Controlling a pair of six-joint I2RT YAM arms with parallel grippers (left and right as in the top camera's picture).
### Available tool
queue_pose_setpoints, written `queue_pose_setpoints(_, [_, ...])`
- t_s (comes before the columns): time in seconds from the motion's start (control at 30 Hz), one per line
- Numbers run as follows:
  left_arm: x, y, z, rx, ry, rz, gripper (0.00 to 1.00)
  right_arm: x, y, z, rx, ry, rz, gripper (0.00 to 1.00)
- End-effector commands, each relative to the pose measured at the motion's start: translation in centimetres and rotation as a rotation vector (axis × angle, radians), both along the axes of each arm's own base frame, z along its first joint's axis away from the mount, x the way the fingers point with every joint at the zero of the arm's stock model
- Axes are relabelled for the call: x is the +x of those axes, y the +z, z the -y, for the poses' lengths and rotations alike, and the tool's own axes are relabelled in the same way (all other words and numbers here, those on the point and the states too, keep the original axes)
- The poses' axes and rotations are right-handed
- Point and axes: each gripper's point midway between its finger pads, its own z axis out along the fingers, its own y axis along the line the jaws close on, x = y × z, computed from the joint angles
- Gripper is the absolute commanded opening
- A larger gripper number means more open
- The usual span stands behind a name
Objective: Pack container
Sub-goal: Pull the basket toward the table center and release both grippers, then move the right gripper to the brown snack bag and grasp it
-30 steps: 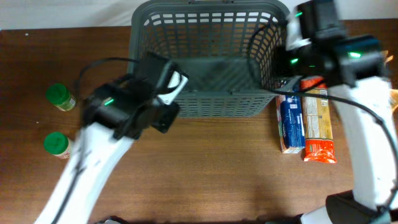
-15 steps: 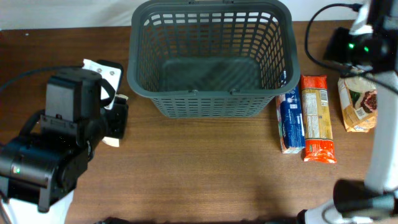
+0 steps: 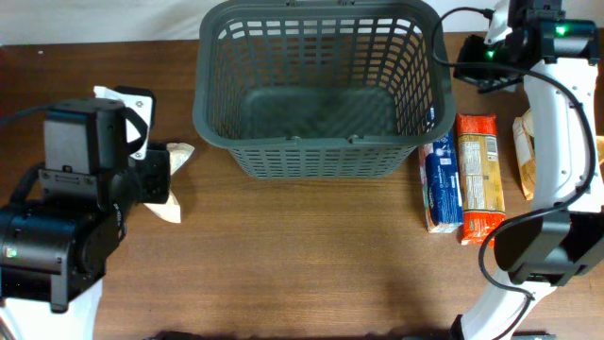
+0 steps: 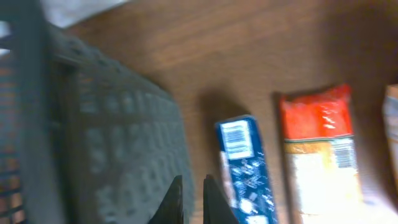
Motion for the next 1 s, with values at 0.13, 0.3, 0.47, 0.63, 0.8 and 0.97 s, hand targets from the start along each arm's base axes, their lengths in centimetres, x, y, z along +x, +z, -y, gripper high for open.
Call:
queue_pose_setpoints(0.13, [0.1, -0.7, -2.0, 0.03, 0.087, -0.028, 0.45, 0.5, 0.8, -2.4, 0.066, 0.082, 0.041, 0.04])
queue_pose_setpoints(0.3, [0.2, -1.1, -2.6, 0.033, 0.109, -0.05, 0.45, 0.3, 0.8, -2.8, 0.058, 0.143, 0.05, 0.04])
queue_pose_setpoints(0.47, [0.0, -1.4, -2.8, 0.035, 0.115, -0.068, 0.45, 0.2, 0.8, -3.1, 0.074, 0.155, 0.046, 0.04])
queue_pose_setpoints(0.63, [-0.4, -1.7, -2.8, 0.039, 0.115, -0.09, 0.45, 0.0, 1.3, -5.0, 0.139, 0.206, 0.056, 0.04])
queue_pose_setpoints(0.8, [-0.6, -1.9, -2.9, 0.04, 0.115, -0.101, 0.45, 0.2, 1.1, -7.0, 0.082, 0.25, 0.066, 0.04])
queue_pose_setpoints(0.97, [-1.0, -2.2, -2.9, 0.042, 0.115, -0.119, 0.46, 0.5, 0.7, -4.7, 0.006, 0.147, 0.047, 0.04])
